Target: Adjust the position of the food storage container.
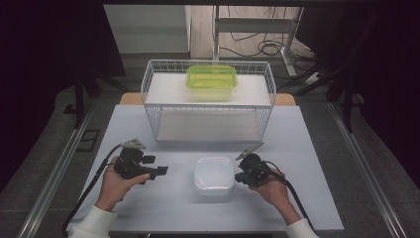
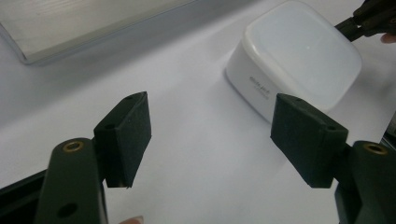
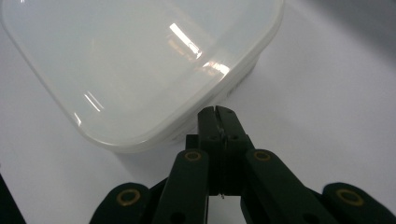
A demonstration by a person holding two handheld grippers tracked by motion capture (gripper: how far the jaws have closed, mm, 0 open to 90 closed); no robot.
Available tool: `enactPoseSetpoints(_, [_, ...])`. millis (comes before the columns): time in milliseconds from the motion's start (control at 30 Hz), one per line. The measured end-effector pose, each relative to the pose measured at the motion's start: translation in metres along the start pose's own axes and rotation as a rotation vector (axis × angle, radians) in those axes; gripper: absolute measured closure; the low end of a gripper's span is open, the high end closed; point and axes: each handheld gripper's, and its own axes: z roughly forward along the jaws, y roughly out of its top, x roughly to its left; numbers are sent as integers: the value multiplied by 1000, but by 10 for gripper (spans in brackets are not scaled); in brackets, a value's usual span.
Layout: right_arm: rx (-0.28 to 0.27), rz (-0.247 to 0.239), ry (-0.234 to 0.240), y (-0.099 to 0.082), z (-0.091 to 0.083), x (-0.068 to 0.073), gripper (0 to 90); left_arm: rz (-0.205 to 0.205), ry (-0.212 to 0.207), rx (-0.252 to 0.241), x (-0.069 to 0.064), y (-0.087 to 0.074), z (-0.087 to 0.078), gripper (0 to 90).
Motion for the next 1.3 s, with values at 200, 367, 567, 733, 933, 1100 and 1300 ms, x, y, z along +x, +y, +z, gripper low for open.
enactPoseSetpoints(200, [-4,-19,9,16,10,6,892,-6,2,3,2,-2,1,283])
enactPoseSetpoints(367, [-13,-23,10,20,12,9,892,-12,0,-6,2,-2,0,282])
enactPoseSetpoints(567, [-77,14,-33,15,-3,3,891,-18,2,-17,2,-1,-2,282])
enactPoseSetpoints(733, [-157,58,-60,8,-21,0,744,-31,-3,-29,1,-1,-1,280])
enactPoseSetpoints(933, [-244,158,-70,-6,-36,-7,323,-65,6,-89,-3,-1,-5,278])
enactPoseSetpoints(1100, [-276,192,-30,-11,-39,-10,227,-65,4,-101,-8,0,-4,276])
enactPoseSetpoints(1300, [-298,233,15,-11,-37,-11,237,-64,1,-90,-10,-1,-1,272])
